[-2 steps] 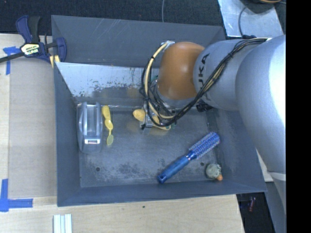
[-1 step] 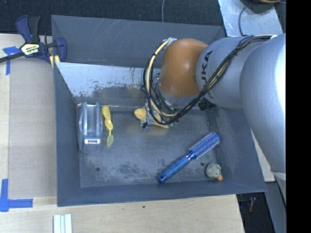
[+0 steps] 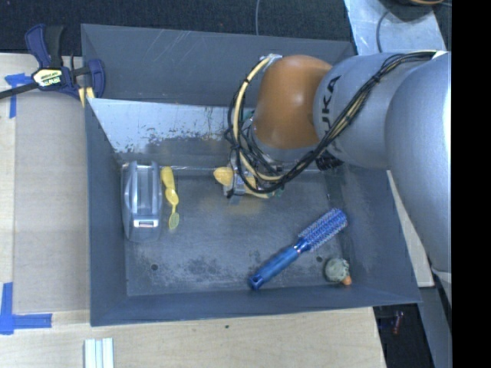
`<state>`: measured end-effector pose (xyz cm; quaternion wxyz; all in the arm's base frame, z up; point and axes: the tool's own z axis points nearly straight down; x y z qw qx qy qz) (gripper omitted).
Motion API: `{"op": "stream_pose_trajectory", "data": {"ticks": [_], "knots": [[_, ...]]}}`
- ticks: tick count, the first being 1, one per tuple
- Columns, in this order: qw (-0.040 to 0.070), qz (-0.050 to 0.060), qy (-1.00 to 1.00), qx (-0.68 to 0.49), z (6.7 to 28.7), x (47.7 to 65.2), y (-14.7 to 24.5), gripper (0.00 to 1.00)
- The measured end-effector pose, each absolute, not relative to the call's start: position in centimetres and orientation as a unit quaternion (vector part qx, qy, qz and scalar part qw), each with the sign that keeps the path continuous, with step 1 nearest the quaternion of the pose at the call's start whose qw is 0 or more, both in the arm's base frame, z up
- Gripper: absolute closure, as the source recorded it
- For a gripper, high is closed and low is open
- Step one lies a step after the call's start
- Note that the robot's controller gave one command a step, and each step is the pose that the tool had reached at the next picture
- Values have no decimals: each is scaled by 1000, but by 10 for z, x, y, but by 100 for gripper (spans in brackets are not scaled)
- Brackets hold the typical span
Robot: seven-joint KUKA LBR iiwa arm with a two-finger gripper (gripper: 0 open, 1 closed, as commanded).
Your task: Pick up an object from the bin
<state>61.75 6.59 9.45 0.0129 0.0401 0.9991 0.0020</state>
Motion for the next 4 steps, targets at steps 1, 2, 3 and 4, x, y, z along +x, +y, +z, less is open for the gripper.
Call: {"op": "stream_pose_trajectory", "data": {"ticks": [1, 2, 3, 4], "knots": [[14, 2, 999, 40, 107, 618, 66, 100], [16, 2, 999, 41, 118, 618, 65, 100], [15, 2, 999, 41, 134, 618, 65, 100], [18, 3, 999, 42, 150, 619, 65, 100]]}}
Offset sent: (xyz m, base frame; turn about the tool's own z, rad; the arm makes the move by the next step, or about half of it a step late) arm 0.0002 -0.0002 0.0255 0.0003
